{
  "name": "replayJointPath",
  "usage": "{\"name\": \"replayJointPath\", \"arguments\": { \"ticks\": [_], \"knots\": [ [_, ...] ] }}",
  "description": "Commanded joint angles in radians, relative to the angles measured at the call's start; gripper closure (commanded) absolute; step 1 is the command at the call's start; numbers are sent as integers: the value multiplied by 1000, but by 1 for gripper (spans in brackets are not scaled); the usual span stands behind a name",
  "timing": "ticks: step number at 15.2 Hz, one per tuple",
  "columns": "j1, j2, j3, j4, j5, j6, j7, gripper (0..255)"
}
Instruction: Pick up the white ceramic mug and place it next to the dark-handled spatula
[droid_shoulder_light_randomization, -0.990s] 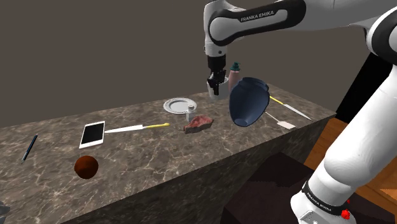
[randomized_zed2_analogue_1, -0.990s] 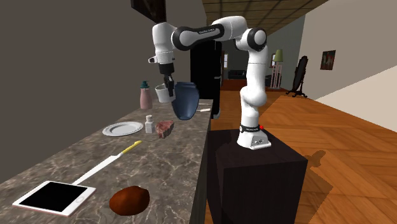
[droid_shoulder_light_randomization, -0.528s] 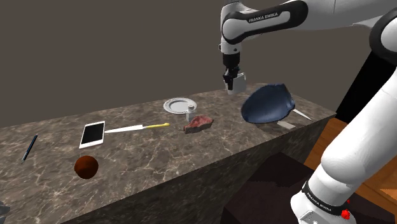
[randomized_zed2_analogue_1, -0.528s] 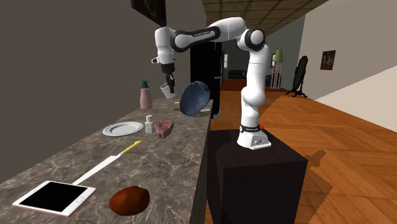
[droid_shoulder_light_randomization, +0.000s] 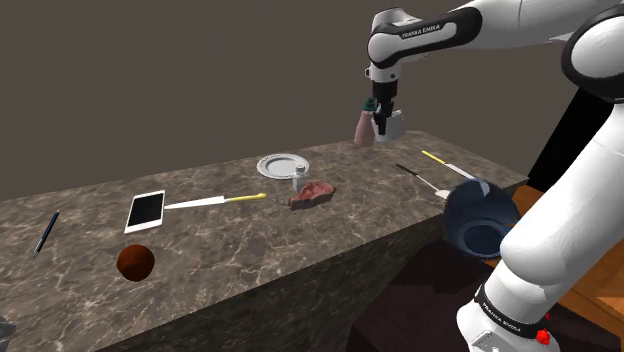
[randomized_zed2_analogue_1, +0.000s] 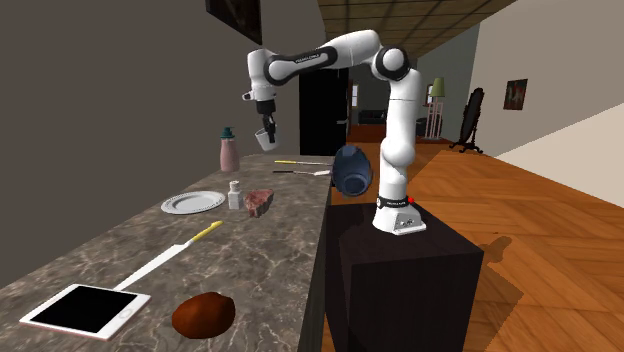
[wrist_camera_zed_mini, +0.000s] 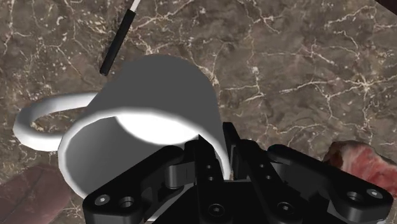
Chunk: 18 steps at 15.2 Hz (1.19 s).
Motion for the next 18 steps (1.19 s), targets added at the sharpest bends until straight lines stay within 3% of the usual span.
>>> {"name": "replayJointPath", "arguments": {
  "ticks": [1,10,18],
  "knots": [
    [-22,19,-25,24,-6,1,-47,255],
    [-123,147,-124,176,-12,5,-247,255],
    [-223,328,-191,411,15,-27,-420,255]
  ]
}}
